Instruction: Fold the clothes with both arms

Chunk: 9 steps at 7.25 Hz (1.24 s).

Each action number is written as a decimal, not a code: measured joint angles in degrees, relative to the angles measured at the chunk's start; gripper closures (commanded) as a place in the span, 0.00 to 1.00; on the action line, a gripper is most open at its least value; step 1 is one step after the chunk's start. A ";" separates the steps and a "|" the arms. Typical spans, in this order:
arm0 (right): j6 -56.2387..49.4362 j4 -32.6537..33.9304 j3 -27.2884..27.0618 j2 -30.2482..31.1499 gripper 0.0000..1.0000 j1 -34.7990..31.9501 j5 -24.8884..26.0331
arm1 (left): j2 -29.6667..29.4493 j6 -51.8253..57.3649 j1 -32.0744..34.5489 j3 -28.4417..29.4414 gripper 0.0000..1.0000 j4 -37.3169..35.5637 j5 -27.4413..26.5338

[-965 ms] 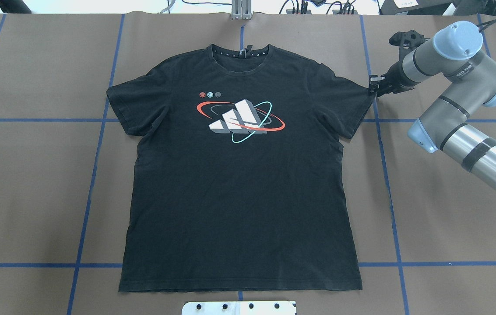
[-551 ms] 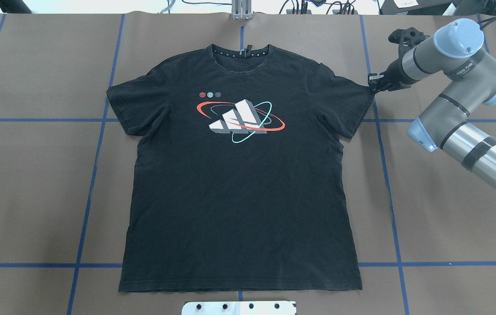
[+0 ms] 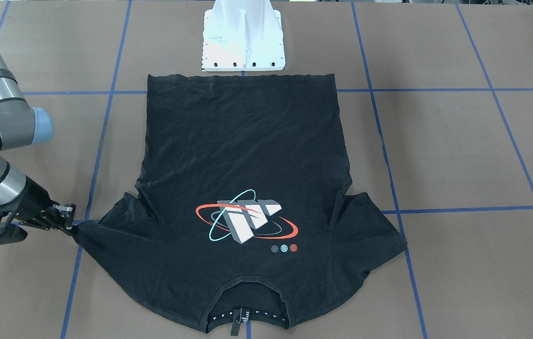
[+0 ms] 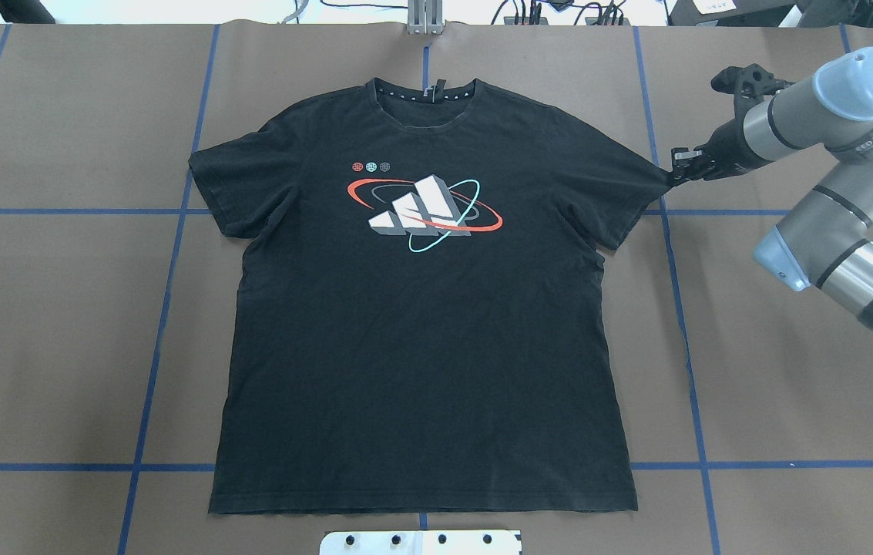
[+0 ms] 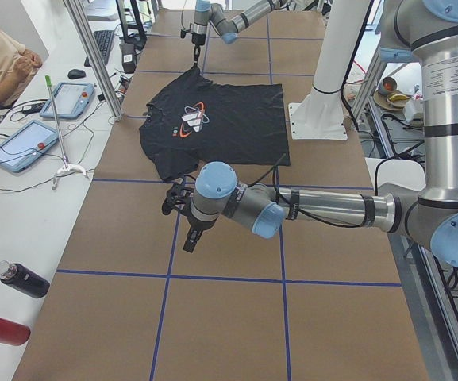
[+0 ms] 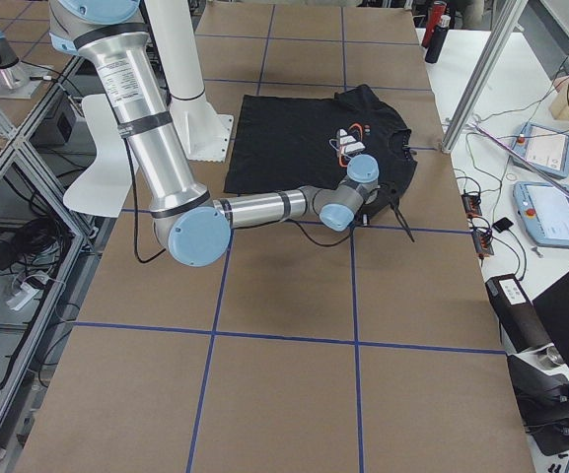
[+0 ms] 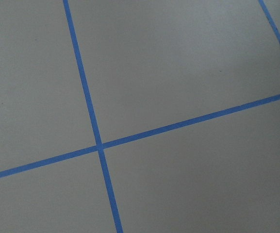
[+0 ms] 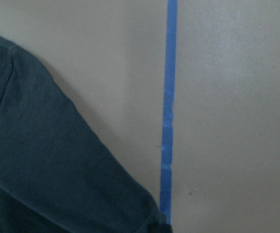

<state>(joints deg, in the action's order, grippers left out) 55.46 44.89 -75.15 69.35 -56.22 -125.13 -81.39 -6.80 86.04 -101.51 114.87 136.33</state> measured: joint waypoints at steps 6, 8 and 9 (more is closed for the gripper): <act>10.34 5.11 -1.94 -9.06 1.00 4.03 3.57 | 0.17 -0.09 -0.07 0.00 0.00 -0.01 0.01; 14.90 7.43 -0.28 -14.11 1.00 8.43 9.89 | 0.12 -0.07 -0.04 0.00 0.00 0.00 0.07; 16.75 7.65 1.58 -16.56 1.00 10.19 12.30 | 0.10 -0.06 -0.03 0.00 0.00 0.02 0.07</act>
<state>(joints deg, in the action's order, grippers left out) 72.21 52.54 -73.57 52.79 -46.02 -112.83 -81.29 -6.86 86.02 -101.51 114.89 136.40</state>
